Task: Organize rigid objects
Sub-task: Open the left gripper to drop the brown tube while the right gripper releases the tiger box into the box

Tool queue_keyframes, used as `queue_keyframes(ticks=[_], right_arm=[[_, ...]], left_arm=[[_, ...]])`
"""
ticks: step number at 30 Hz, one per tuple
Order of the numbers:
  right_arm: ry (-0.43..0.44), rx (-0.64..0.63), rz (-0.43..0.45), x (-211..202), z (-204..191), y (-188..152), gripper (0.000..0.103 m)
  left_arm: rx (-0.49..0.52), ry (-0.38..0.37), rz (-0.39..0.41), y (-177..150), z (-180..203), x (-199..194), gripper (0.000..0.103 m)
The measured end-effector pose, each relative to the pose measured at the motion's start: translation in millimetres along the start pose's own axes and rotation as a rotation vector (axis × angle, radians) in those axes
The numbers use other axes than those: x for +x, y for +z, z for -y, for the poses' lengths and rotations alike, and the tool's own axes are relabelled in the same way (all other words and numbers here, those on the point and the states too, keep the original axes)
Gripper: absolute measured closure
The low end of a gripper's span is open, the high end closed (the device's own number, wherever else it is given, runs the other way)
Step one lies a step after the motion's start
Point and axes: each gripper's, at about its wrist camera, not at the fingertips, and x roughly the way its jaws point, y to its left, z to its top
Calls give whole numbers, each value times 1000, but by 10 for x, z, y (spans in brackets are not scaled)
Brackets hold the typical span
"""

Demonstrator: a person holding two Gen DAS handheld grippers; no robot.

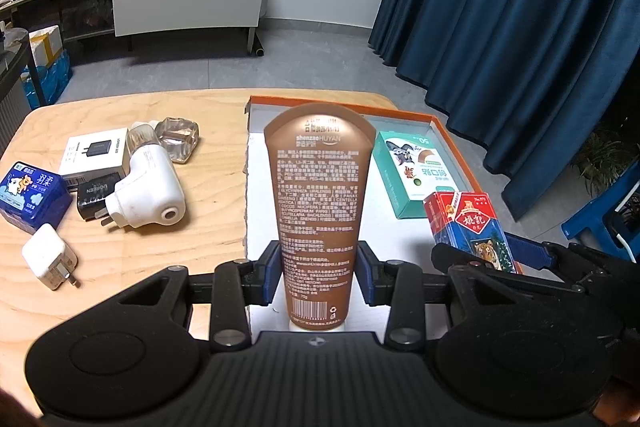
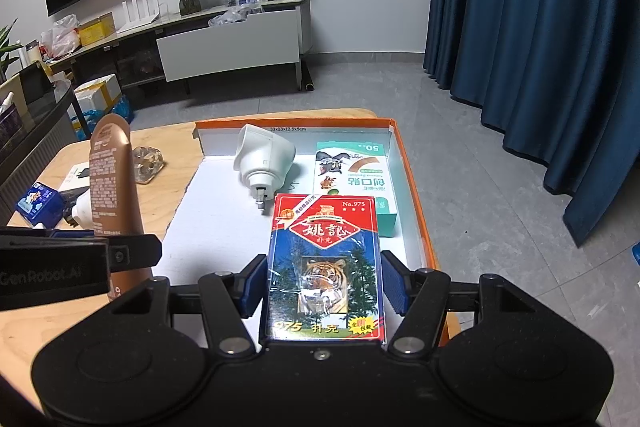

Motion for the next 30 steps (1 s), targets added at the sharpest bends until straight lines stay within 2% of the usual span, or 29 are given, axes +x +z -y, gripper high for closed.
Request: queue_keyframes(ticks=[3, 9, 13, 20, 24, 28, 30], right_arm=[[-3, -1, -5, 43, 14, 20, 30], [-26, 39, 89, -69, 129, 84, 28], [-47, 72, 113, -155, 250, 111, 28], [-61, 102, 138, -266, 368, 112, 27], [-65, 100, 155, -331, 382, 135, 27], [-47, 99, 162, -365, 338, 158, 26], [-34, 81, 161, -369, 266, 164, 25]], left_arm=[[-2, 1, -4, -8, 0, 20, 64], [2, 0, -12, 13, 14, 50, 64], [14, -8, -24, 24, 45, 104, 64], [41, -60, -75, 115, 146, 308, 61], [63, -71, -35, 204, 208, 234, 57], [52, -50, -20, 228, 169, 135, 53], [43, -25, -22, 226, 131, 89, 43]])
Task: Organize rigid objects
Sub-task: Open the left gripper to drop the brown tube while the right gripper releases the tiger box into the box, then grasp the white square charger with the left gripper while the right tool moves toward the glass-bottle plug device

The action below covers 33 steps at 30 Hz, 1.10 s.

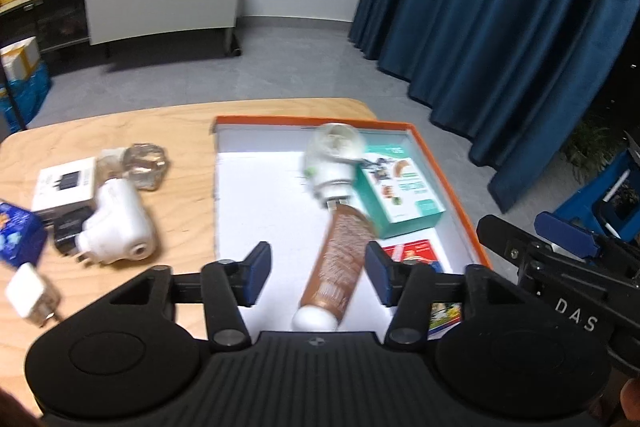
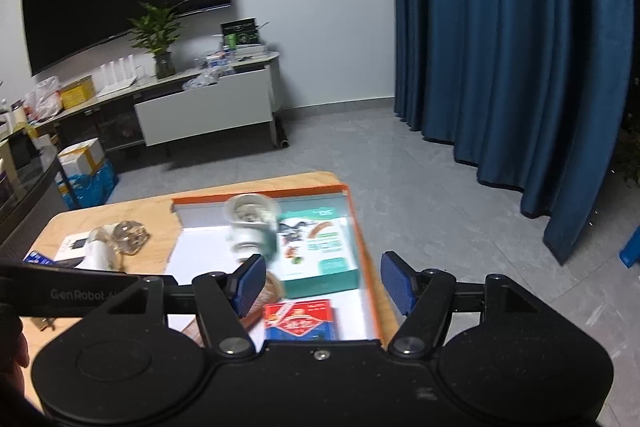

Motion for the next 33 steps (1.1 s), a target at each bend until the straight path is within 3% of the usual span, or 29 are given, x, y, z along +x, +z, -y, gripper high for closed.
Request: queue_keyframes(ticks=[3, 10, 18, 33], right_arm=[[21, -29, -6, 1, -137, -9, 22], [74, -80, -32, 13, -454, -27, 20], [129, -124, -71, 48, -793, -90, 18], [195, -212, -129, 118, -1316, -224, 18]], left_arm=[[-5, 45, 9, -13, -86, -86, 29], [-53, 121, 21, -64, -361, -280, 13], [-105, 169, 25, -182, -689, -449, 7], [-179, 223, 14, -405, -1158, -625, 6]])
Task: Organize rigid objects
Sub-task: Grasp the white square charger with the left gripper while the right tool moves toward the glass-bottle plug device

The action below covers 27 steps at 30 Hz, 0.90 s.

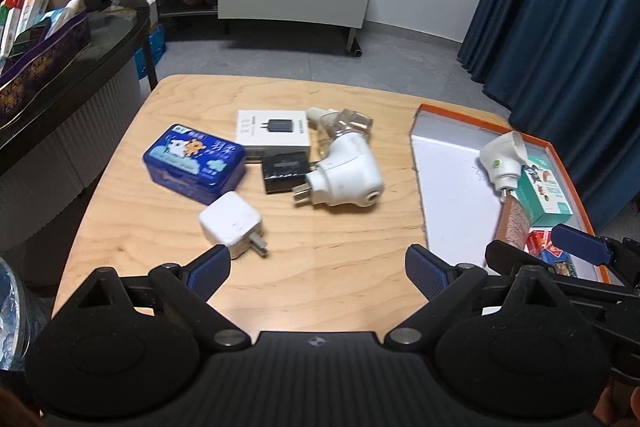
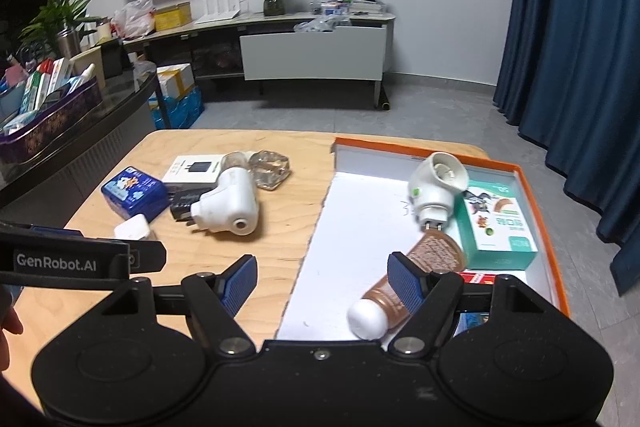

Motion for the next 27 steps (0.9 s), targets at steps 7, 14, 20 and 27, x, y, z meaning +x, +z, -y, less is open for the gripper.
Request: queue_keyframes(ticks=[7, 14, 20, 27], right_arm=[[22, -32, -16, 50, -137, -18, 18], [33, -37, -29, 85, -174, -70, 17], [34, -25, -37, 119, -131, -91, 18], [30, -19, -47, 163, -111, -109, 18]], left_arm=[[-19, -8, 3, -89, -164, -13, 6], [-63, 3, -14, -213, -429, 62, 6], [-102, 44, -2, -153, -684, 145, 5], [-96, 28, 21, -63, -818, 248, 4]])
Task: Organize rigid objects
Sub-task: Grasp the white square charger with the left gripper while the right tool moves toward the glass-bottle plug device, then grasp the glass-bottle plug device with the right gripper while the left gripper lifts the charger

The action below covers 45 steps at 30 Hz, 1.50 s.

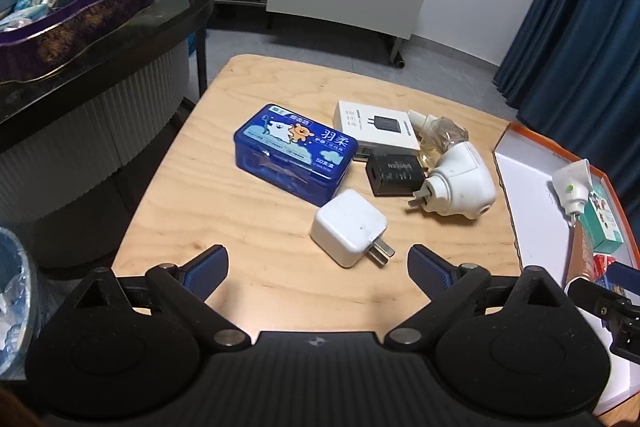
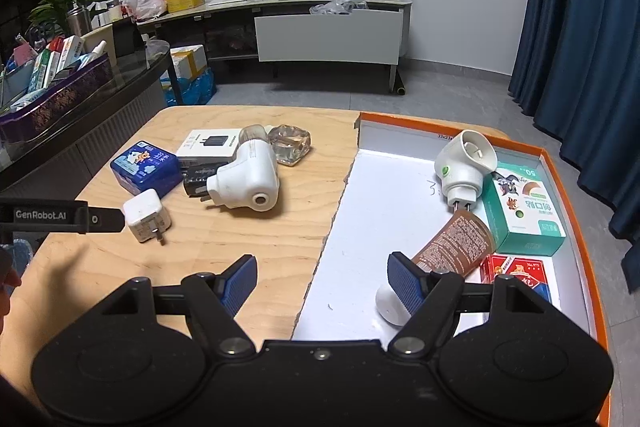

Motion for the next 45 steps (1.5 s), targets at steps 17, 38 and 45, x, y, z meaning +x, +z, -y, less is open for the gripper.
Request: queue_keyframes(ticks=[17, 38, 45], right_arm=[[-13, 11, -14, 91, 71, 13, 18], [186, -68, -80, 1079, -399, 697, 6], [178, 111, -164, 1544, -247, 939, 6]], left_arm=[[92, 39, 19, 15, 289, 485, 47], [35, -27, 52, -137, -15, 37, 50], [20, -45, 61, -120, -52, 38, 50]])
